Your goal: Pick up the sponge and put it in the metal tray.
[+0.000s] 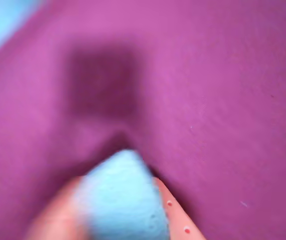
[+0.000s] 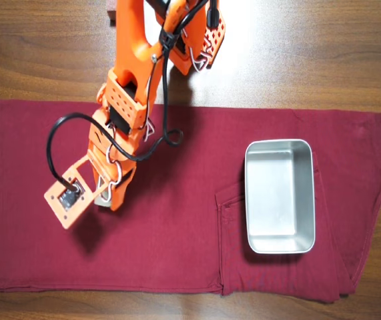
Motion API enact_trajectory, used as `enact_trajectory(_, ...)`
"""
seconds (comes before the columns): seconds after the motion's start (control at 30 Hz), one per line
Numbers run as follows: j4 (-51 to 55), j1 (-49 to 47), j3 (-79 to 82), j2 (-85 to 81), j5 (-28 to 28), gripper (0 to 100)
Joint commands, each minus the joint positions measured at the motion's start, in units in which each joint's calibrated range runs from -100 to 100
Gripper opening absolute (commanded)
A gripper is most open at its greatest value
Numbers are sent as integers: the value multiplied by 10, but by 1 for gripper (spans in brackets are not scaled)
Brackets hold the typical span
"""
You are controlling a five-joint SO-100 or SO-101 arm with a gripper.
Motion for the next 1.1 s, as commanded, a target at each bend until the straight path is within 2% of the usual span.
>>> enact_trajectory(0.0,-56,-22,-5,0,-4,0)
enact_trajectory(0.07,-98,-37,17,-11,-2,0)
enact_trajectory(0.2,-62,-65,26,-88,-21,0)
enact_trajectory(0.37,-79,-162,17,-172,47,0)
enact_trajectory(0.4,-31,-182,10,-206,43,0)
enact_trajectory(0.53,420,-327,-171,-258,-17,0)
enact_trajectory(0.6,576,-412,-235,-279,-33,0)
enact_trajectory(0.67,660,-479,-298,-292,-48,0)
enact_trajectory(0.8,750,-580,-334,-317,-73,0)
enact_trajectory(0.87,737,-624,-343,-282,-89,0)
enact_trajectory(0.97,759,-727,-456,-175,-123,0)
enact_trajectory(1.07,742,-800,-473,-123,-134,0)
